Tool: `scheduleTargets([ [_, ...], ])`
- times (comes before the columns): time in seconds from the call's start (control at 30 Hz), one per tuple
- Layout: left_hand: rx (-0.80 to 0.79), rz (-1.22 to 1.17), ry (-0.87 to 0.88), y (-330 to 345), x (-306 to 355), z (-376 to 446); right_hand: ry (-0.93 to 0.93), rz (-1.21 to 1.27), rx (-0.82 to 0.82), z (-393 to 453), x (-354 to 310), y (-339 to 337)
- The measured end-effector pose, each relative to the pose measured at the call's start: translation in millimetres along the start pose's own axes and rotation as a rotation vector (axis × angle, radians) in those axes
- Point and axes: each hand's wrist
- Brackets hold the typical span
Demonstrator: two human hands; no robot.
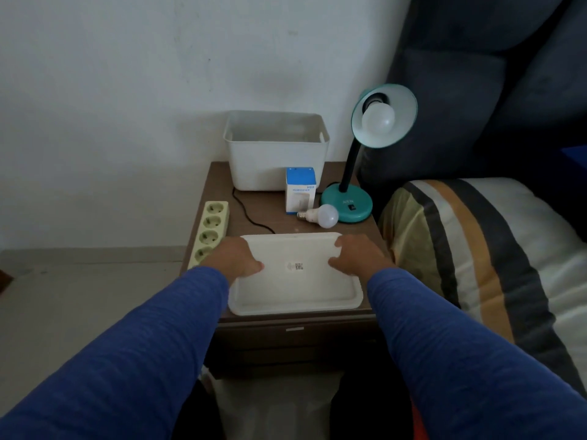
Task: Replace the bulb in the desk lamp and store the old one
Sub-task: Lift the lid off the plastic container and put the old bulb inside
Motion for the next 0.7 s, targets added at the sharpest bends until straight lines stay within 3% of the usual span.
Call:
scheduleTargets([
  [0.13, 0.039, 0.096, 0.009, -26.4, 5.9, 21.3, -0.119, 0.310, 0.267, 24.3, -3.0, -10.3],
  [0.27, 0.057, 0.163, -0.004, -43.9, 11.1, 49.7, -0.145, 0.535, 0.396, 49.7, -2.2, -15.3],
  [0.5, 0.049, 0.236, 0.058, -58.1, 19.8, 97.4, -0.112, 0.628, 0.358, 92.0, 6.6, 0.3],
  [0.7, 0.094, 0.219, 0.017, -60.8, 33.7, 114.3, -0.065, 0.510, 0.294, 110.5, 8.0, 7.2],
])
Point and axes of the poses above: each hand's wrist, its own z-axis towards the middle knuckle, its own y-axis out of the palm, x = y × z, and after that the axes turned 6 degrees about -y, right-handed
